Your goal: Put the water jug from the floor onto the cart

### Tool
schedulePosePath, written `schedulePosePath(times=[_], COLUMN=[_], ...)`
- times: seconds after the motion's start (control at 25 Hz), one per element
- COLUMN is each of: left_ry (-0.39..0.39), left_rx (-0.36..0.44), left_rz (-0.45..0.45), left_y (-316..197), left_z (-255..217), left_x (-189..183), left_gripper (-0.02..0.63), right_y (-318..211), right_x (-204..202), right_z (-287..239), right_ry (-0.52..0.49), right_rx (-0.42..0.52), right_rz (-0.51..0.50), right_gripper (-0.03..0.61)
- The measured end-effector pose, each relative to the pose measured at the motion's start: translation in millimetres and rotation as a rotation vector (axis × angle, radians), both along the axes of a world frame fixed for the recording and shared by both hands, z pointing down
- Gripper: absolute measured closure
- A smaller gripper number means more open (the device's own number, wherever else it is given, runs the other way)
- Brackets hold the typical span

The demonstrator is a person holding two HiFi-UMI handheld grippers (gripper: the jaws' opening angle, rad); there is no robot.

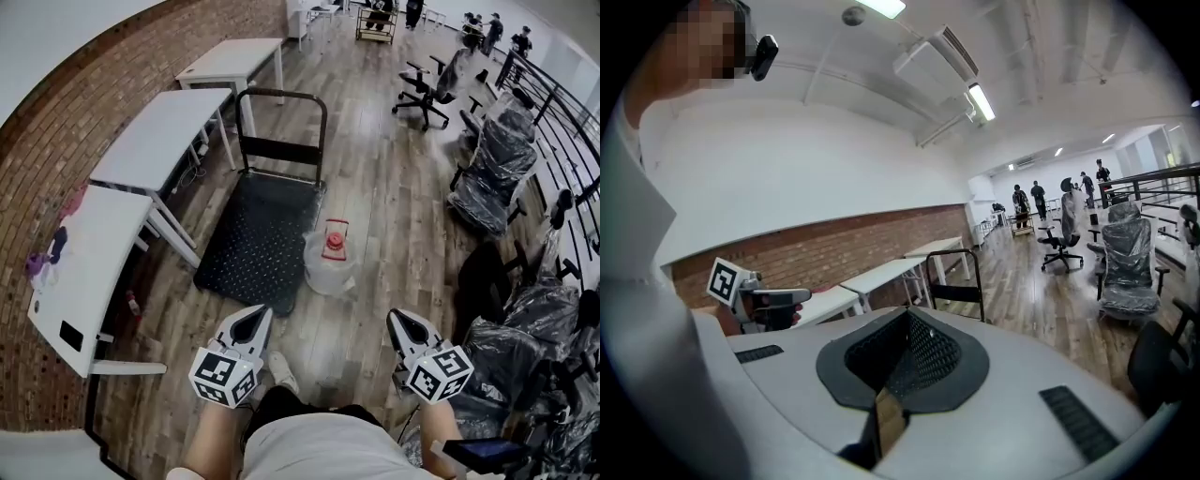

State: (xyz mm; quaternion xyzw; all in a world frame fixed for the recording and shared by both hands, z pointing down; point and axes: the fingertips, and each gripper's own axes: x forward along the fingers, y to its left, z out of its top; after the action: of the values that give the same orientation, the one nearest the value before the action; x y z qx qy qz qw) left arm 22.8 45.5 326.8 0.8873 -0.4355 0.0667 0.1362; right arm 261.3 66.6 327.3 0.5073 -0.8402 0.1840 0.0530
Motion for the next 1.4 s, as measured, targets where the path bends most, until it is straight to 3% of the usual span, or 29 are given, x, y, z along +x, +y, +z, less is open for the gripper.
schedulePosePath(times=[0.28, 0.64, 1.12, 1.4], left_ry=[-0.036, -0.001, -0.017, -0.023], left_rx=[0.014, -0.007, -0.04, -0.053], left_rz=[0.014, -0.044, -0.191, -0.315], left_y=[-81.0, -142.1, -201.7, -254.9], left_z=[-0.6, 4.3, 15.1, 13.6], left_x=[-57.2, -112.3, -116.5, -81.0], left_gripper=[0.614, 0.614, 0.614, 0.614], right_y=[-89.6, -161.8, -264.8, -338.1], right_x=[-60.7, -113.3, -117.7, -83.1], right_z=[-12.6, -15.7, 8.6, 25.4], right_ry=[0.001, 0.036, 0.004, 0.023], right_rx=[0.022, 0.011, -0.017, -0.037], right_rz=[0.005, -0.046, -0.192, -0.3], right_gripper=[0.577, 0.577, 0.577, 0.575])
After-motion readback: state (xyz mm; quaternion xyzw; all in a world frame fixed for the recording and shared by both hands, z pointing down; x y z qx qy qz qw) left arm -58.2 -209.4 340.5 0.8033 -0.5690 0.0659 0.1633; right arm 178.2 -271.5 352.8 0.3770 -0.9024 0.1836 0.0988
